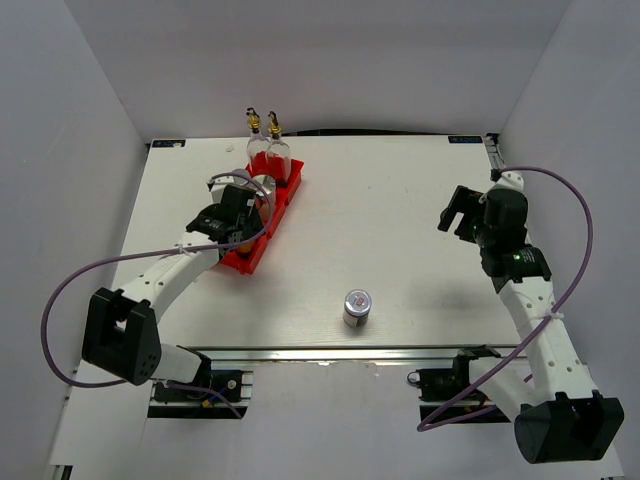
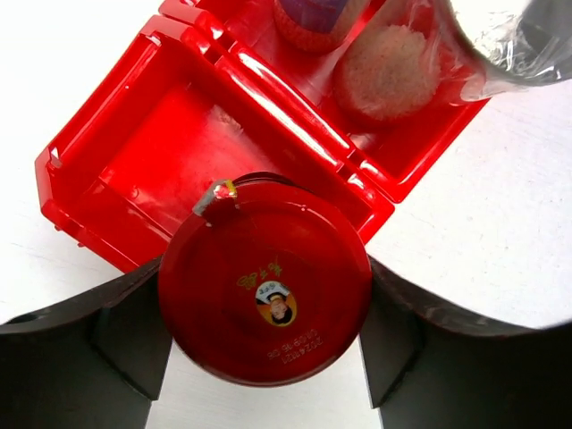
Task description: Organize the condiment bottles
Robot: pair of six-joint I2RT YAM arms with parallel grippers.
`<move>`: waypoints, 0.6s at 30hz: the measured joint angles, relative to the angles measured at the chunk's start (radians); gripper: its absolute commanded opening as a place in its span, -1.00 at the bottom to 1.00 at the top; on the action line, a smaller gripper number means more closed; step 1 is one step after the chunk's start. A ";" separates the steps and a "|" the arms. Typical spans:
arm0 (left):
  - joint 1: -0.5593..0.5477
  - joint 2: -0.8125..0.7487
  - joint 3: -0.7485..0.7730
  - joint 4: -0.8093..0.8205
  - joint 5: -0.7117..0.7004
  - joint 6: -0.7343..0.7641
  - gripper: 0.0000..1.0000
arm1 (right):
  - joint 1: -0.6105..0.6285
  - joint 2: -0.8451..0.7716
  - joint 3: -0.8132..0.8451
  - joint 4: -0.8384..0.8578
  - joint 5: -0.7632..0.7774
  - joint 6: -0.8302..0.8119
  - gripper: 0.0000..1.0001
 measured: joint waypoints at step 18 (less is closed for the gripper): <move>-0.040 -0.128 0.229 -0.082 -0.098 -0.017 0.97 | 0.000 -0.056 0.000 0.000 -0.021 -0.001 0.79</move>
